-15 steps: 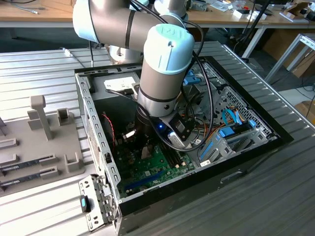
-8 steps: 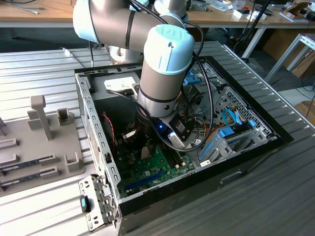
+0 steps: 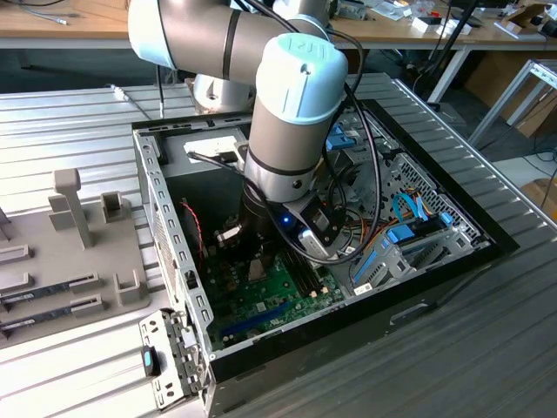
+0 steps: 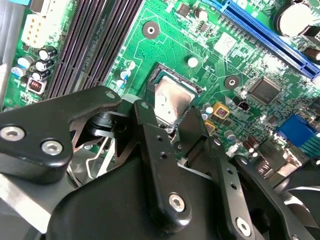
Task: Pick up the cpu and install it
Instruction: 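Place the cpu into insertion slot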
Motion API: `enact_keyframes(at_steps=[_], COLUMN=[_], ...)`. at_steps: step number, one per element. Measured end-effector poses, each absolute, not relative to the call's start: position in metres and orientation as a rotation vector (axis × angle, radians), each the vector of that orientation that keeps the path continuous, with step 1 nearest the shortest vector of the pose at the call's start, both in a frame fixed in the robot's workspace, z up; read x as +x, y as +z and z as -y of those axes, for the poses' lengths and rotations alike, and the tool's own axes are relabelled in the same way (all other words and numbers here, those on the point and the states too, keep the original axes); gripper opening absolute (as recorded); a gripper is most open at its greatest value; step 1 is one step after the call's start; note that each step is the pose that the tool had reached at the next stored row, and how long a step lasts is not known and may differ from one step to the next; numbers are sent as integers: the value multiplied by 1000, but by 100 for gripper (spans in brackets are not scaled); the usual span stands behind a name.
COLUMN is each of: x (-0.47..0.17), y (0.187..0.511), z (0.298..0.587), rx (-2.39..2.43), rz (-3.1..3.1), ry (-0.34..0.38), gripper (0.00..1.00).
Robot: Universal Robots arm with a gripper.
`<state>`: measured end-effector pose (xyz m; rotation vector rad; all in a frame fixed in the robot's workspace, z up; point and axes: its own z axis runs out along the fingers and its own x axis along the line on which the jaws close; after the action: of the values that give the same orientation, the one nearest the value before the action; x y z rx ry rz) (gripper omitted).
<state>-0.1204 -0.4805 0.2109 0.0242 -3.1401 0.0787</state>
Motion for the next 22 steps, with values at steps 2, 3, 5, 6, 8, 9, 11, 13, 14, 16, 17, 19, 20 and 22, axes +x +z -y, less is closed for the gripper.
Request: enact_keyframes(at_steps=[2, 3, 5, 6, 8, 9, 11, 13, 14, 16, 17, 19, 20, 22], x=[-120, -120, -120, -120, -120, -120, -120, -121, -120, -120, -120, -120, -120, -120], y=[212, 212, 211, 210, 209, 208, 207, 206, 205, 204, 204, 204, 203, 203], z=[481, 481, 480, 479, 476, 474, 475, 476, 476, 476, 476, 477, 477, 477], rx=[24, 24, 24, 24, 24, 24, 24, 24, 24, 24, 24, 23, 23, 23], rz=[3140, 3140, 3139, 3139, 3137, 3136, 3135, 3135, 3135, 3135, 3135, 3134, 3134, 3134], ry=[79, 78, 78, 78, 78, 77, 78, 77, 77, 77, 77, 78, 77, 78], gripper=[46, 46, 46, 46, 46, 46, 46, 46, 46, 46, 46, 46, 46, 46])
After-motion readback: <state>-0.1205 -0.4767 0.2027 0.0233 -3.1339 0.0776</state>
